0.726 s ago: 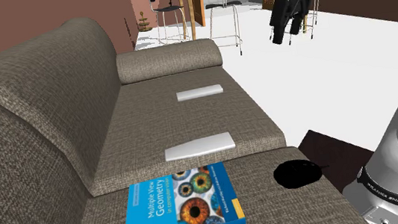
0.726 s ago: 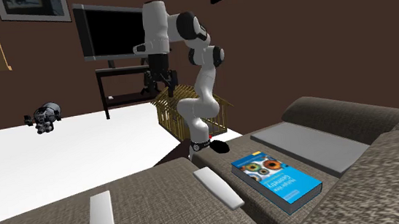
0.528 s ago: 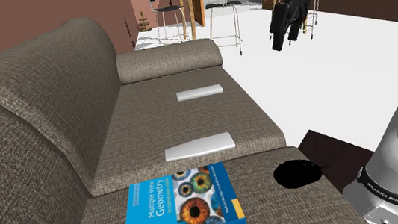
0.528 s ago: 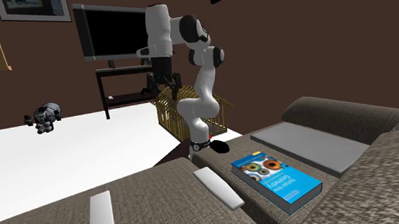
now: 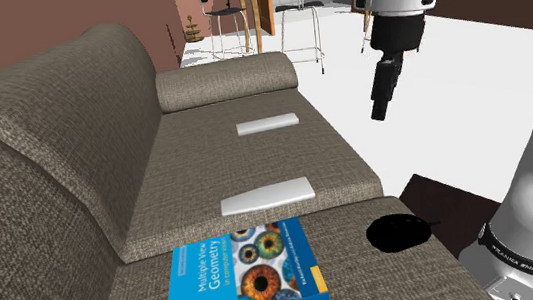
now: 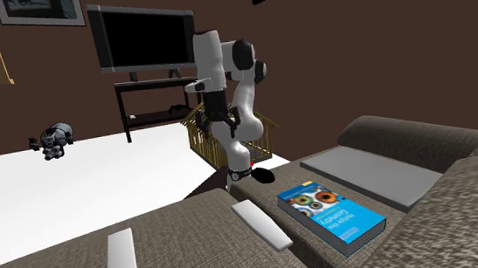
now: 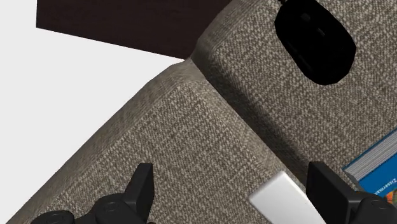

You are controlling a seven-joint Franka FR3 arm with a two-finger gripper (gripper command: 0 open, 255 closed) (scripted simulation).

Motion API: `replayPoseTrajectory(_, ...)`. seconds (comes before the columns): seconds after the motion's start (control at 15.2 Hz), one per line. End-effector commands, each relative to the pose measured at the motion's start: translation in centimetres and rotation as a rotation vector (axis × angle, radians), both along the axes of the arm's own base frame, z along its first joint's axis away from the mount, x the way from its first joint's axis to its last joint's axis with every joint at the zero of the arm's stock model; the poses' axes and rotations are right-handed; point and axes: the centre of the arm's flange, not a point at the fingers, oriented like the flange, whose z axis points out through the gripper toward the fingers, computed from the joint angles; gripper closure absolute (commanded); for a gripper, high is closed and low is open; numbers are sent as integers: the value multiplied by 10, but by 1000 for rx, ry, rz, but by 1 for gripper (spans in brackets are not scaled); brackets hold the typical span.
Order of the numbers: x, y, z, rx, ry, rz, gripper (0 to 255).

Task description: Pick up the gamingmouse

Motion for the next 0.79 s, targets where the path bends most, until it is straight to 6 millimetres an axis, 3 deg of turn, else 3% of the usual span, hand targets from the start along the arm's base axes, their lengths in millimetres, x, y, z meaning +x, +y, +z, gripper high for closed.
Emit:
replayPoseTrajectory(0.0,-12,14,-19,9,14,68,0)
replayPoseTrajectory(0.73,-84,74,-116,54,90,432,0)
